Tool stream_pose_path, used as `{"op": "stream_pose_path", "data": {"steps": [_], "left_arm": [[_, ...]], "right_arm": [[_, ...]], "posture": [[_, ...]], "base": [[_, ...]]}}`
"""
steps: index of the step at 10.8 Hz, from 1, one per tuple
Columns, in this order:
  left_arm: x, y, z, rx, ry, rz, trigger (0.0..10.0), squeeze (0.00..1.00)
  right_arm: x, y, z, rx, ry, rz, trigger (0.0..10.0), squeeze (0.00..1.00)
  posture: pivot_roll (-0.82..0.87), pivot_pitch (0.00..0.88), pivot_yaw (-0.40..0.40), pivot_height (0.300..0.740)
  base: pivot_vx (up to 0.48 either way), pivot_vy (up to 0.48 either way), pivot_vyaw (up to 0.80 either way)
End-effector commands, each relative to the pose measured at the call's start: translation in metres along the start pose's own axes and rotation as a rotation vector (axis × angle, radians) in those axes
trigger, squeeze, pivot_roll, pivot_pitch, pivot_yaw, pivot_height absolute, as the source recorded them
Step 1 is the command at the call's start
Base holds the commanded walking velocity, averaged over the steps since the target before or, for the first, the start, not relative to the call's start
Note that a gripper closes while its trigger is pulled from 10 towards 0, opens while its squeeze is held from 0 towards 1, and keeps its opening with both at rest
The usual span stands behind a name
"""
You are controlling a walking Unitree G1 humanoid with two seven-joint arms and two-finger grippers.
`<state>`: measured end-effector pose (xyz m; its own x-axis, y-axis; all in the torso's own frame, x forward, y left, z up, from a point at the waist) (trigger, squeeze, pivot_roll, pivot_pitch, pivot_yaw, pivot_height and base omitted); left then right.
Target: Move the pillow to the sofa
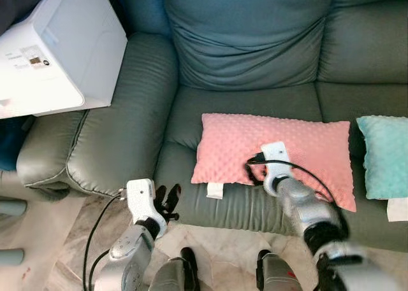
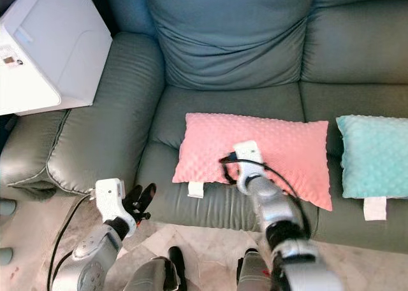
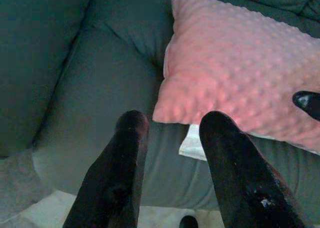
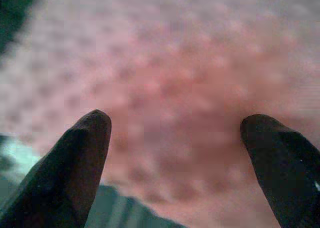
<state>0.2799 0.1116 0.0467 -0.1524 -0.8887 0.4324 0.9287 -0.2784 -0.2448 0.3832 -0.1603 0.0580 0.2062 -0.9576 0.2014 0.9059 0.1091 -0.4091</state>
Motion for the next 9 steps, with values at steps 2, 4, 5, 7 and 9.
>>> {"op": "stream_pose_path", "data": {"steps": [2,4,5,7,9], "left_arm": [[-0.003,-0.014,-0.014,-0.037,-0.034,0.035,10.0,0.0],[-0.005,-0.019,-0.015,-0.043,-0.034,0.044,10.0,0.0],[-0.001,-0.021,-0.016,-0.058,-0.067,0.024,10.0,0.0],[0.032,-0.022,-0.023,-0.157,-0.132,-0.151,10.0,0.0],[0.052,-0.032,-0.036,-0.279,-0.017,-0.295,10.0,0.0]], "right_arm": [[0.013,-0.001,-0.015,-0.083,-0.049,-0.068,10.0,0.0],[0.025,-0.002,-0.017,-0.1,-0.031,-0.106,10.0,0.0],[0.023,-0.001,-0.015,-0.096,-0.017,-0.09,10.0,0.0],[0.014,0.003,-0.006,-0.078,-0.044,-0.055,10.0,0.0],[0.005,0.005,-0.002,-0.075,-0.069,-0.023,10.0,0.0]], "posture": [[-0.08,0.345,0.176,0.74],[-0.06,0.359,0.182,0.74],[-0.05,0.361,0.181,0.74],[-0.05,0.361,0.181,0.74],[-0.03,0.359,0.191,0.74]], "base": [[0.0,0.0,0.0],[0.0,0.0,0.0],[0.0,0.0,0.0],[0.0,0.0,0.0],[0.0,0.0,0.0]]}}
Point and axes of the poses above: a point about 5 cm out from each wrist's last joint towards the gripper, its own y axis pointing out of the wrist towards the gripper, its own z axis along the axis of the wrist's last joint, x = y × z, the point moved 3 cm from there along y, pointing out of the wrist towards the gripper, and after that the axes turned 2 degrees about -y, right-handed, at the moved point
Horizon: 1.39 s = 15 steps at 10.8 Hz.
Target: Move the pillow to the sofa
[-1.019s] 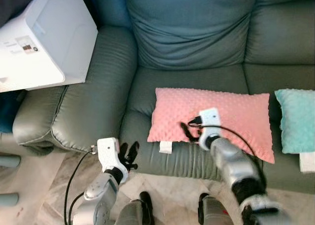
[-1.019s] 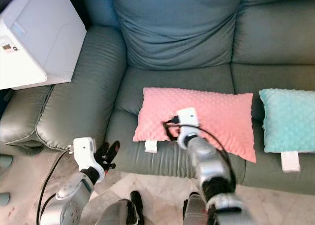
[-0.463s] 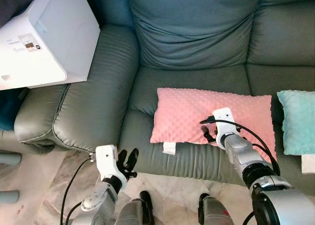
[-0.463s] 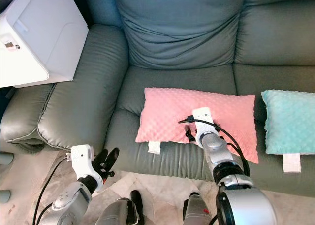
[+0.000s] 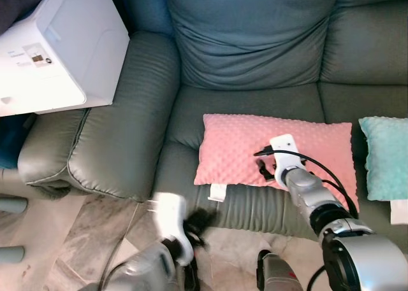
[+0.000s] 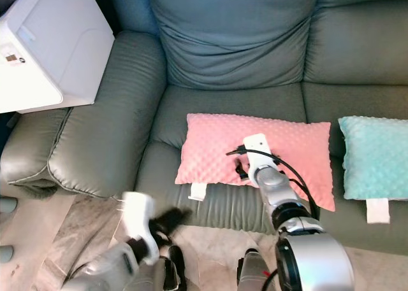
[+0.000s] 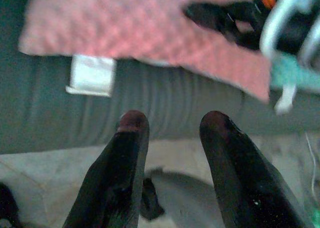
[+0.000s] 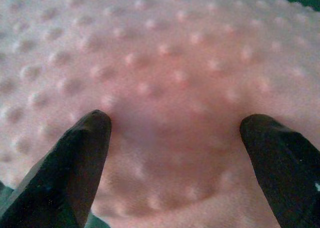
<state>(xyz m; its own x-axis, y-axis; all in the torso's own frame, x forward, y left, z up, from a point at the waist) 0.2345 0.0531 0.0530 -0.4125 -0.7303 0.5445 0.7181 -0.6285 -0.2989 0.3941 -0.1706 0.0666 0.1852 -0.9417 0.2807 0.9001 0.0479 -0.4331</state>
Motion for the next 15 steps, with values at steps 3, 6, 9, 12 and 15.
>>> {"op": "stream_pose_path", "data": {"steps": [3,6,9,12,15], "left_arm": [[-0.016,-0.017,-0.007,-0.051,0.013,0.065,10.0,0.0],[-0.021,-0.025,-0.002,-0.039,0.022,0.1,10.0,0.0],[-0.024,-0.033,-0.004,-0.045,0.02,0.12,10.0,0.0],[-0.02,-0.03,-0.002,-0.047,0.025,0.112,10.0,0.0],[-0.019,-0.032,-0.005,-0.056,0.028,0.114,10.0,0.0]], "right_arm": [[-0.027,0.002,0.003,-0.011,0.016,0.091,10.0,0.0],[-0.039,0.003,0.006,-0.03,-0.003,0.134,10.0,0.0],[-0.025,0.0,-0.02,-0.12,-0.025,0.05,10.0,0.0],[-0.023,-0.004,-0.041,-0.168,-0.003,0.053,0.0,0.0],[-0.021,-0.005,-0.046,-0.173,0.021,0.043,0.0,0.0]], "posture": [[-0.02,0.363,0.19,0.74],[0.01,0.365,0.185,0.74],[0.01,0.377,0.182,0.74],[0.02,0.38,0.189,0.74],[0.03,0.378,0.191,0.74]], "base": [[0.0,0.0,0.0],[0.0,0.0,0.0],[0.0,0.0,0.0],[0.0,0.0,0.0],[0.0,0.0,0.0]]}}
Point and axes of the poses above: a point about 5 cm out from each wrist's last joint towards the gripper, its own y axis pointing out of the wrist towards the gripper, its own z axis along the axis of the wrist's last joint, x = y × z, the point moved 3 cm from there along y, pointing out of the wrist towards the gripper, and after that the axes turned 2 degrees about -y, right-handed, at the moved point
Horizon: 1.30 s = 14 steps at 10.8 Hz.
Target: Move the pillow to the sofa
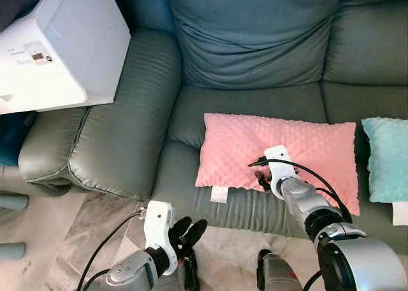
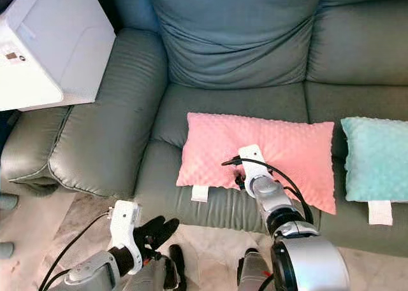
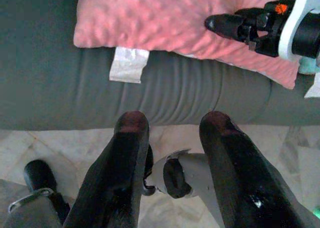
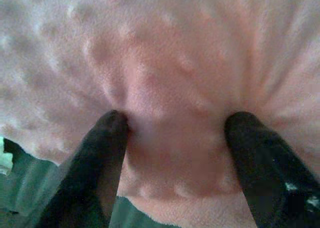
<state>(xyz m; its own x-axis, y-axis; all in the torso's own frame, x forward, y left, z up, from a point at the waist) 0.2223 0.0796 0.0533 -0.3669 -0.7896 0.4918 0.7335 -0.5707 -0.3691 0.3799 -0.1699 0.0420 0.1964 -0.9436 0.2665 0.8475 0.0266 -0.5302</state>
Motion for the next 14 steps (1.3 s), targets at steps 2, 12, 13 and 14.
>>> {"op": "stream_pose_path", "data": {"steps": [2,12,13,14], "left_arm": [[-0.005,-0.006,-0.006,-0.024,0.0,0.029,10.0,0.0],[-0.005,-0.009,-0.008,-0.027,0.007,0.045,10.0,0.0],[-0.004,-0.009,-0.008,-0.028,0.009,0.042,10.0,0.0],[-0.004,-0.009,-0.008,-0.028,0.009,0.043,10.0,0.0]], "right_arm": [[-0.01,-0.001,-0.023,-0.064,0.035,0.022,0.0,0.0],[-0.035,0.001,0.035,0.15,0.161,0.148,0.0,0.0],[-0.038,0.0,0.034,0.151,0.146,0.163,0.0,0.0],[-0.039,0.0,0.032,0.145,0.141,0.169,0.0,0.0]], "posture": [[0.03,0.378,0.19,0.74],[0.06,0.373,0.189,0.74],[0.06,0.374,0.188,0.74],[0.05,0.374,0.186,0.74]], "base": [[0.0,0.0,0.0],[0.0,0.0,0.0],[0.0,0.0,0.0],[0.0,0.0,0.0]]}}
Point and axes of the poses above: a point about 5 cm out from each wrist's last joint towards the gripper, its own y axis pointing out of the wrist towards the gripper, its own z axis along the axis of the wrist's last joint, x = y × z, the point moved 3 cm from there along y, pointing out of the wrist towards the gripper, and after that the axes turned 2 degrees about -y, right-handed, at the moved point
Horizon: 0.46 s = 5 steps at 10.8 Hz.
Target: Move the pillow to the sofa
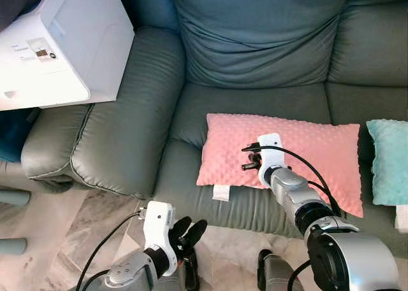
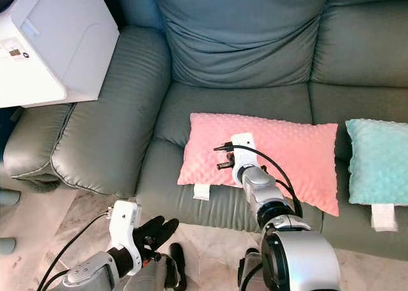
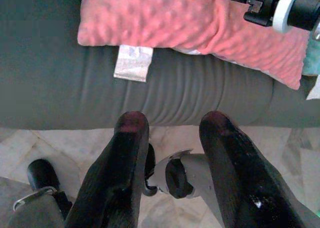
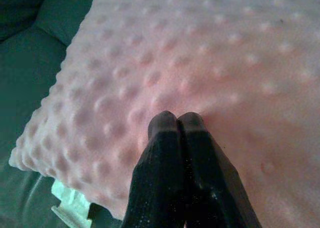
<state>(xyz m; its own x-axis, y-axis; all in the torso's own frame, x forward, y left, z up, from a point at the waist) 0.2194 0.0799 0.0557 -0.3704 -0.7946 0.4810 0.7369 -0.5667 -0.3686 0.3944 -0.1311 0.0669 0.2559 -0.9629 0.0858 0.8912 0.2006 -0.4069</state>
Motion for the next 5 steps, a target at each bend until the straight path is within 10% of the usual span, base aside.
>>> {"op": "stream_pose_path", "data": {"steps": [1,2,3,4,5], "left_arm": [[-0.007,-0.005,-0.008,-0.03,-0.002,0.041,10.0,0.0],[-0.006,-0.005,-0.008,-0.029,-0.001,0.041,10.0,0.0],[-0.007,-0.004,-0.005,-0.015,0.002,0.045,10.0,0.0],[-0.01,-0.002,-0.003,0.0,0.008,0.059,10.0,0.0],[-0.013,0.002,0.001,0.019,0.012,0.073,10.0,0.0]], "right_arm": [[-0.011,0.0,-0.011,-0.033,0.01,0.032,0.0,0.0],[-0.011,0.0,-0.013,-0.037,0.003,0.032,0.0,0.0],[-0.007,0.0,-0.009,-0.016,-0.031,0.016,2.3,0.0],[0.002,-0.001,-0.004,0.004,-0.061,-0.028,10.0,0.37],[0.014,-0.003,-0.001,0.017,-0.114,-0.086,10.0,1.0]], "posture": [[0.05,0.375,0.185,0.74],[0.05,0.375,0.183,0.74],[0.04,0.369,0.177,0.74],[0.02,0.364,0.169,0.74],[0.0,0.356,0.161,0.74]], "base": [[0.0,0.0,0.0],[0.0,0.0,0.0],[0.0,0.0,0.0],[0.0,0.0,0.0],[0.0,0.0,0.0]]}}
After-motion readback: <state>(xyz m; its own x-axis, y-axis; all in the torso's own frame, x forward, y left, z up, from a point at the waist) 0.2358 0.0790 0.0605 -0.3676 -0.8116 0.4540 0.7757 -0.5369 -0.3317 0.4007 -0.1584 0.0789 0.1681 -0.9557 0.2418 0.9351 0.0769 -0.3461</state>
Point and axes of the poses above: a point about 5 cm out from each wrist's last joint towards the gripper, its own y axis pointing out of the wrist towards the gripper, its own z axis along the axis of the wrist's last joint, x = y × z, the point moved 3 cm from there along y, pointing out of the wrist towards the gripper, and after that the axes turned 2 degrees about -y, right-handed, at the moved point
